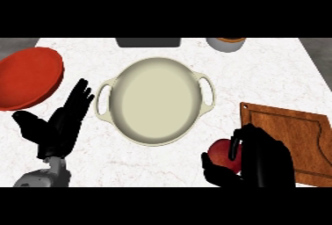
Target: Pick the pear from the cutting board and place it in the pot
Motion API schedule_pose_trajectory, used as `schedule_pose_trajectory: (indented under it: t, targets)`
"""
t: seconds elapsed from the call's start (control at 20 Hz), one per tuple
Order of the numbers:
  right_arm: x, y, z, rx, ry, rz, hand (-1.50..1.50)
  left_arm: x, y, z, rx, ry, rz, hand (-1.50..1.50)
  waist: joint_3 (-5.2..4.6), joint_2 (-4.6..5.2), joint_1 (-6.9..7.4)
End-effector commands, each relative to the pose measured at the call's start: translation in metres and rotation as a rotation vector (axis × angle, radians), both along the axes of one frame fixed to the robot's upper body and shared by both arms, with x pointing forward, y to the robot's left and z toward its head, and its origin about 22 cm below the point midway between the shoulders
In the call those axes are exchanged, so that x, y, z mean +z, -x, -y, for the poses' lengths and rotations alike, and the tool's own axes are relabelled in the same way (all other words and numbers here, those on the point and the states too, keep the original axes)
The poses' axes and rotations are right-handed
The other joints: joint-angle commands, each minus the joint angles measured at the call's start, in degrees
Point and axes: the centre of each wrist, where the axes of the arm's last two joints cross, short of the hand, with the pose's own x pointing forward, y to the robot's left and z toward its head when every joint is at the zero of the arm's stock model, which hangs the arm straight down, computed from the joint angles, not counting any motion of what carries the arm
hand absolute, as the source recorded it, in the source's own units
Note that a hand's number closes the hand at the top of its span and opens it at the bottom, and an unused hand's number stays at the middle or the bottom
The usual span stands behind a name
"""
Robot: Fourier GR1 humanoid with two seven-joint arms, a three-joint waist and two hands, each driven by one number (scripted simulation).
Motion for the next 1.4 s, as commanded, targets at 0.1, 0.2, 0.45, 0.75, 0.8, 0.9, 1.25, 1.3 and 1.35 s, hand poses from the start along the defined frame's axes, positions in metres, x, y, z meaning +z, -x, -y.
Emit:
schedule_pose_trajectory:
  t: [0.1,0.2,0.45,0.75,0.8,0.9,1.25,1.3,1.35]
  targets:
    - [0.064,0.046,-0.041,0.05,0.048,0.239,1.5,-0.002,-0.004,-0.001,0.001,-0.019,0.001,0.0,-0.01,0.37,0.96]
    - [0.076,0.045,-0.056,0.115,0.014,0.319,1.5,-0.009,-0.005,0.016,-0.032,-0.001,0.003,0.0,0.02,0.59,1.3]
    - [0.11,0.029,-0.072,0.146,-0.013,0.381,1.5,0.008,-0.019,0.015,-0.045,-0.012,-0.015,0.0,0.02,0.65,1.7]
    - [0.133,-0.012,-0.088,0.115,-0.059,0.334,1.5,-0.002,-0.014,0.018,-0.039,0.006,-0.006,0.0,-0.05,0.67,2.61]
    - [0.127,-0.025,-0.09,0.099,-0.07,0.305,1.5,0.016,-0.022,0.009,-0.034,-0.006,0.022,0.0,0.02,0.78,2.52]
    - [0.128,-0.045,-0.101,0.079,-0.078,0.293,1.5,0.011,-0.019,0.016,-0.043,0.001,0.024,0.0,0.0,0.94,3.25]
    - [0.125,-0.099,-0.118,0.05,-0.074,0.204,1.5,0.001,-0.009,0.024,-0.055,-0.017,0.013,0.0,0.1,0.96,3.18]
    - [0.123,-0.097,-0.123,0.043,-0.077,0.208,1.5,0.002,-0.018,0.027,-0.059,-0.001,0.0,0.0,0.1,0.98,2.71]
    - [0.121,-0.129,-0.108,0.063,-0.092,0.201,1.5,0.006,-0.014,0.011,-0.049,0.008,0.023,0.0,0.12,1.21,2.94]
